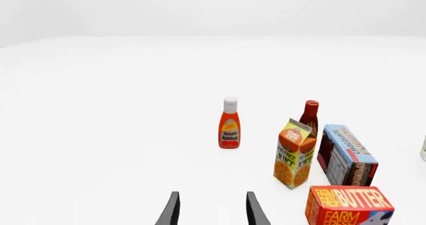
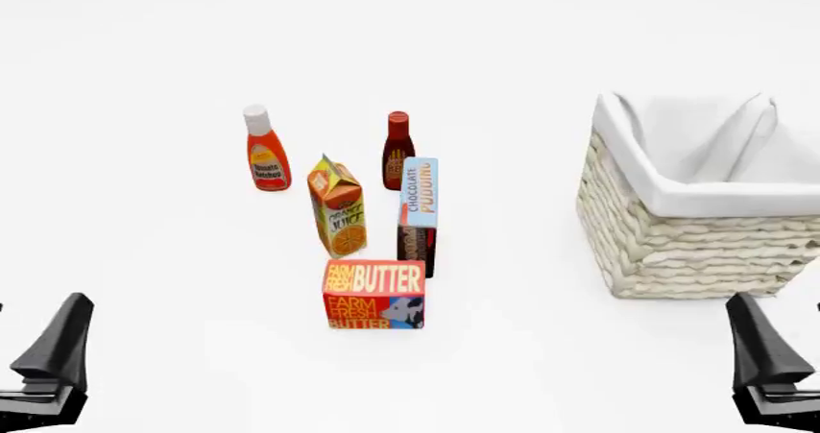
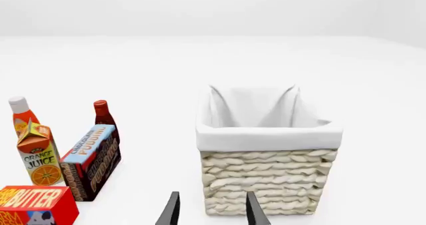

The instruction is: Pick the butter and place it in the basket.

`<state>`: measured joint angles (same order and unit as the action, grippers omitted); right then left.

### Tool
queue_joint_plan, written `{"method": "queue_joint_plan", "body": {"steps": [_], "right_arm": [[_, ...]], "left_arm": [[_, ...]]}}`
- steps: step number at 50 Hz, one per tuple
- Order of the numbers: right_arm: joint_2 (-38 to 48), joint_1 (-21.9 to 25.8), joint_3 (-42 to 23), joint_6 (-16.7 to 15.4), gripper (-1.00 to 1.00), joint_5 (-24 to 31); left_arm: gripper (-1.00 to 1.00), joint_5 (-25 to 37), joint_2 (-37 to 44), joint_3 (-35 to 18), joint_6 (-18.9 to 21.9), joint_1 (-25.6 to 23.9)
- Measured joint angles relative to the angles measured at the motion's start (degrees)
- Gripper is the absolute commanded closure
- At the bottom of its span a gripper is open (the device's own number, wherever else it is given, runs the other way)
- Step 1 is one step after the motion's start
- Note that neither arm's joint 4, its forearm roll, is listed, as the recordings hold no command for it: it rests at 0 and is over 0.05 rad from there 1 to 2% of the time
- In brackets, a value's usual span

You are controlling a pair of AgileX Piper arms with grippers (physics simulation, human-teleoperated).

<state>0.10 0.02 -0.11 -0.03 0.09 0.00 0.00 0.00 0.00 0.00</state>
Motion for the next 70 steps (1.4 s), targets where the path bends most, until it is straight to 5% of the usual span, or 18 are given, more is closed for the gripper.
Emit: {"method": "queue_joint_plan", "body": {"steps": [22, 70], "right_arm": [[0.65, 2.05, -2.89, -1.56, -1.00, 2.99], [30.88, 22.41, -39.78, -22.98, -1.00, 18.63]], "left_arm": [[-1.00, 0.00, 0.00, 0.00, 0.00, 0.00], [-1.00, 0.00, 0.00, 0.00, 0.00, 0.00]]}}
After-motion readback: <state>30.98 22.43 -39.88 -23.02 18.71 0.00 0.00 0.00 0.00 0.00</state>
